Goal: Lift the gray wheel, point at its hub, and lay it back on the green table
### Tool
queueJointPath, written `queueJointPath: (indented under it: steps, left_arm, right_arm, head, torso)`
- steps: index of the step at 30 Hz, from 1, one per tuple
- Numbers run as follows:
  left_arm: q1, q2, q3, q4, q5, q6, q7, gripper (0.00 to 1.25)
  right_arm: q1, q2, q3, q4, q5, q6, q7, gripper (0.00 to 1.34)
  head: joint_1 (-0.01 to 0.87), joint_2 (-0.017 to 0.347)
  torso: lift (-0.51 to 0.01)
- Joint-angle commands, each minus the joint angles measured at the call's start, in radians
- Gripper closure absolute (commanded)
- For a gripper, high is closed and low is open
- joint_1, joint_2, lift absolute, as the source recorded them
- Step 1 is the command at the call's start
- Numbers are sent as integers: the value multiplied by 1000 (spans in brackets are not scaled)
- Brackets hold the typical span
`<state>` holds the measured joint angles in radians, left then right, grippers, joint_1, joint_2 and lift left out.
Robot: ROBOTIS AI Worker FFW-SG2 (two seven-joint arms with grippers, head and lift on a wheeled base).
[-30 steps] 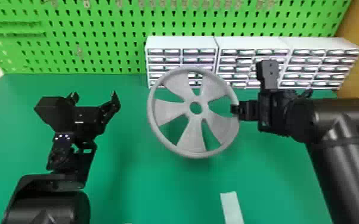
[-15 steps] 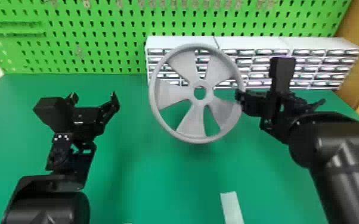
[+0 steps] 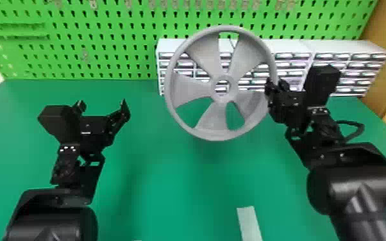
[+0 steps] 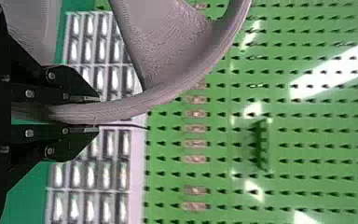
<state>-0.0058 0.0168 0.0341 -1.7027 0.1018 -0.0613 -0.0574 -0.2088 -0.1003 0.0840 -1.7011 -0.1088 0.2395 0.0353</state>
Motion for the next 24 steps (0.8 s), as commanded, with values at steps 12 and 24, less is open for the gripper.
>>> queueJointPath:
  steps: [12, 24]
  left_arm:
    - [10, 0, -26, 6, 3, 0, -1, 121]
    - [20, 5, -102, 11, 32, 3, -1, 174]
  right_arm:
    - [63, 7, -4, 90, 67, -312, -29, 1263]
    - [54, 5, -4, 106, 72, -333, -48, 1263]
  head:
    - [692, 48]
    - [692, 48]
  torso:
    - [-93]
    - [-93]
